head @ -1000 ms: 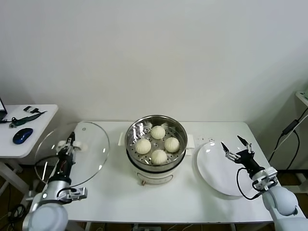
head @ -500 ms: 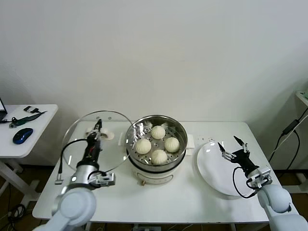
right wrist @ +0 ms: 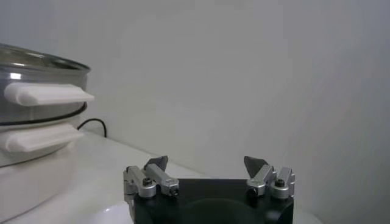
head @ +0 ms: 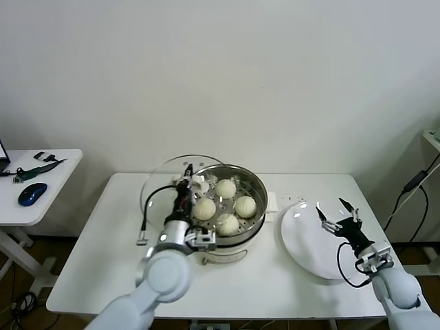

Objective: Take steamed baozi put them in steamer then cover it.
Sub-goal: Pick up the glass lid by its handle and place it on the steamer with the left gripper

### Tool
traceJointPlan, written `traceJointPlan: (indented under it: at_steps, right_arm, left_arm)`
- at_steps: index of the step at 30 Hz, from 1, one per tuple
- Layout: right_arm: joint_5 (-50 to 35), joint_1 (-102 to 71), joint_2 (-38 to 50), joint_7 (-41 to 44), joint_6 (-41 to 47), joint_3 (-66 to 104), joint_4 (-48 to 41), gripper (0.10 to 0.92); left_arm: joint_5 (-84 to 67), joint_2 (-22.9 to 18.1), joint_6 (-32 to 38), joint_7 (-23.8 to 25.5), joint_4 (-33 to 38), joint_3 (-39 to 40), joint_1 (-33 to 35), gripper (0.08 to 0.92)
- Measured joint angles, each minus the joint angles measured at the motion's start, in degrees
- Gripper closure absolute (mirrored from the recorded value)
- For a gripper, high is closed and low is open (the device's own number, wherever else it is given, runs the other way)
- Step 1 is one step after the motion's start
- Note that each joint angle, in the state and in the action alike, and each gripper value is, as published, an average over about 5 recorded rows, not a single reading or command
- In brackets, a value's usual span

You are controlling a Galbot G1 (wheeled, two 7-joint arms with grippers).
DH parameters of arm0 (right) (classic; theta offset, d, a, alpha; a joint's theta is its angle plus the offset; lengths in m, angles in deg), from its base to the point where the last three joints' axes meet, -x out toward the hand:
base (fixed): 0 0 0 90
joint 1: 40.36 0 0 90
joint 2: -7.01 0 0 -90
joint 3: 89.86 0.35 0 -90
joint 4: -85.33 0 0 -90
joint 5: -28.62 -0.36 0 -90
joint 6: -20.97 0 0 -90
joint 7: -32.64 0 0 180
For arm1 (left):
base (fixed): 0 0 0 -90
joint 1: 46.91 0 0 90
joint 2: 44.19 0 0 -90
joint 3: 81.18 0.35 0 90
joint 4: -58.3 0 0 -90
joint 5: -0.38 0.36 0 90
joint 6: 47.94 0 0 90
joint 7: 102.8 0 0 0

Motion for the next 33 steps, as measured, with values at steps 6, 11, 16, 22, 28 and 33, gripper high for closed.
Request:
traceJointPlan:
  at_steps: [6, 11, 16, 22, 28, 33]
  right_arm:
    - [0.5, -0.5, -0.1, 0.2, -0.2, 0.8, -0.3, 0.203]
    - [1.0, -0.6, -0.2, 0.5, -0.3, 1.2, -0.6, 0.203]
    - [1.3, -0.6, -0.5, 0.7, -0.4, 1.3, -0.9, 0.203]
    - [1.6, -0.7, -0.6, 1.0, -0.6, 1.6, -1.1, 0.203]
    - [1.7, -0.8, -0.4, 1.3, -0.7, 2.0, -1.3, 0.203]
    - [1.8, -0.8, -0.6, 1.5, -0.7, 2.1, -1.4, 0.203]
  left_arm:
    - [1.7, -5.4, 0.0, 1.4, -4.3, 2.4, -3.0, 0.845]
    - [2.4, -8.4, 0.0, 2.2, -7.4, 3.4, -3.8, 0.845]
    - [3.0, -10.8, 0.0, 2.5, -9.8, 4.1, -4.3, 0.845]
    - [4.0, -13.0, 0.0, 2.7, -12.1, 4.4, -4.7, 0.845]
    - [4.7, -14.1, 0.0, 3.0, -14.2, 4.2, -5.0, 0.845]
    - [5.2, -14.7, 0.0, 3.0, -15.6, 4.3, -4.9, 0.845]
